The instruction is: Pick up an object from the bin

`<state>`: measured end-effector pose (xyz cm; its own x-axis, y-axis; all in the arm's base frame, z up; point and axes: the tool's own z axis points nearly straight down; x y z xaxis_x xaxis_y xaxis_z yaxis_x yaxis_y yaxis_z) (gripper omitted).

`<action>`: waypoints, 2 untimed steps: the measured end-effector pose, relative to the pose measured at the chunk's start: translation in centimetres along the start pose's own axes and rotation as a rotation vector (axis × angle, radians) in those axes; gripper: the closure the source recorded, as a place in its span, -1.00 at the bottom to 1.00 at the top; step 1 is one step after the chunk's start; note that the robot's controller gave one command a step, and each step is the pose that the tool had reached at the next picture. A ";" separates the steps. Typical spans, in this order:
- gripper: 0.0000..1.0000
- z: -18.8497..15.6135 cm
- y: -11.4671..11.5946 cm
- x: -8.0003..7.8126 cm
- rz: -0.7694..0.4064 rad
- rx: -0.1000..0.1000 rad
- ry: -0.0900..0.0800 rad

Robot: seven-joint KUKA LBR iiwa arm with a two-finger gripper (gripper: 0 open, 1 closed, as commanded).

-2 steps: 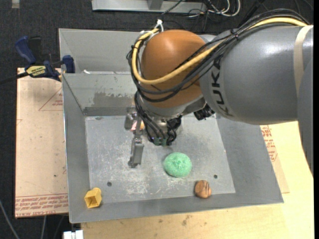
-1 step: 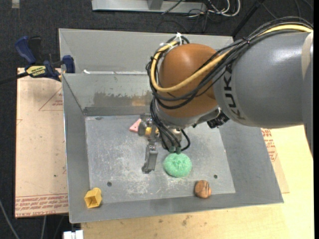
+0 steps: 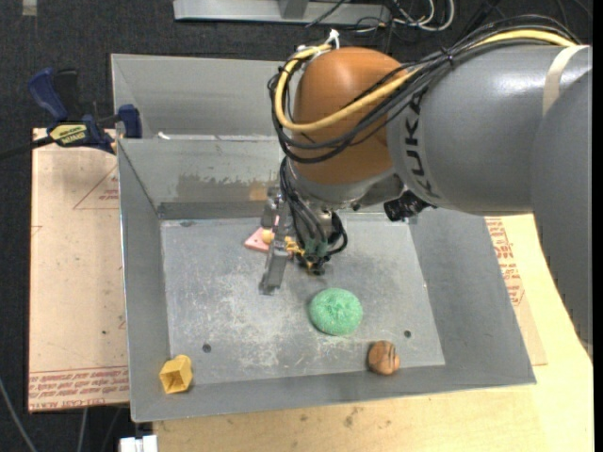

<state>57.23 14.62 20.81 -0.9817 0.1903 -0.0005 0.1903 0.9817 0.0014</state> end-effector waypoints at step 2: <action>-1.00 7.2 -5.0 -2.8 -0.208 0.001 0.003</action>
Offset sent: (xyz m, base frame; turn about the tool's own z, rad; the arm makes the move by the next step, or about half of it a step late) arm 0.0360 -0.0964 -0.1019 0.0265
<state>59.06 9.18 13.64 -0.9999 -0.0162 0.0023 -0.0162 0.9999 0.0002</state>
